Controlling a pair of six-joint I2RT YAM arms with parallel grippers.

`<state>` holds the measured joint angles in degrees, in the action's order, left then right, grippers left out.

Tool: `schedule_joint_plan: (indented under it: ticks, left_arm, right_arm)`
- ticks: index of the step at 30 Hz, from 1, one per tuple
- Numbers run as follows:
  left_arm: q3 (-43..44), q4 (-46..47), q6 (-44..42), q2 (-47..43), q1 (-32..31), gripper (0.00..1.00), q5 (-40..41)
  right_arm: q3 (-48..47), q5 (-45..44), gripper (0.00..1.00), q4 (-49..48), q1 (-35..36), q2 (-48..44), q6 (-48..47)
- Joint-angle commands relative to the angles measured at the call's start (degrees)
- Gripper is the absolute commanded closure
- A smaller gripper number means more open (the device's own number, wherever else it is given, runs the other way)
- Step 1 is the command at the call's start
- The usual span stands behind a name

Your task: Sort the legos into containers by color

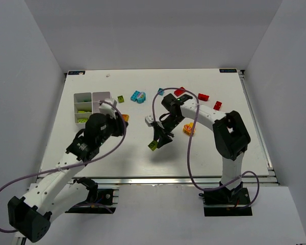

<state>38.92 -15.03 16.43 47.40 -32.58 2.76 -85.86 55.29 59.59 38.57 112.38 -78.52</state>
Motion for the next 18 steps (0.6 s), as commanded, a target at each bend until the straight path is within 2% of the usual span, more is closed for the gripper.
schedule_joint_plan:
  ticks: [1, 2, 5, 8, 9, 14, 18]
  left_arm:
    - [6.07, -7.97, 8.08, 5.22, 6.80, 1.00, 10.60]
    - [9.13, -10.09, 11.92, 7.34, 12.39, 1.00, 9.90]
    - [15.28, -18.36, 16.87, 16.45, 22.51, 1.00, 3.67]
    - [19.86, -21.88, 20.03, 22.99, 27.37, 1.00, -5.29]
    - [21.10, -22.84, 20.83, 24.05, 27.91, 1.00, -7.92]
    - [31.72, -27.94, 26.98, 30.54, 29.32, 1.00, -9.71]
    - [35.69, -29.54, 33.92, 33.20, 30.55, 1.00, -11.72]
  right_arm:
    - [2.53, -0.70, 1.00, -9.92, -1.12, -6.20, 9.42]
    - [3.94, -0.97, 1.00, -11.41, -1.30, -7.77, 12.05]
    - [5.09, -1.41, 1.00, -14.76, -1.56, -9.63, 14.27]
    - [5.62, -1.32, 1.00, -16.35, -1.92, -10.77, 16.47]
    - [5.79, -1.32, 1.00, -17.13, -2.00, -10.95, 17.25]
    - [7.02, -1.06, 1.00, -19.25, -2.35, -12.62, 19.11]
    - [8.34, -0.88, 1.00, -20.30, -2.53, -13.50, 19.72]
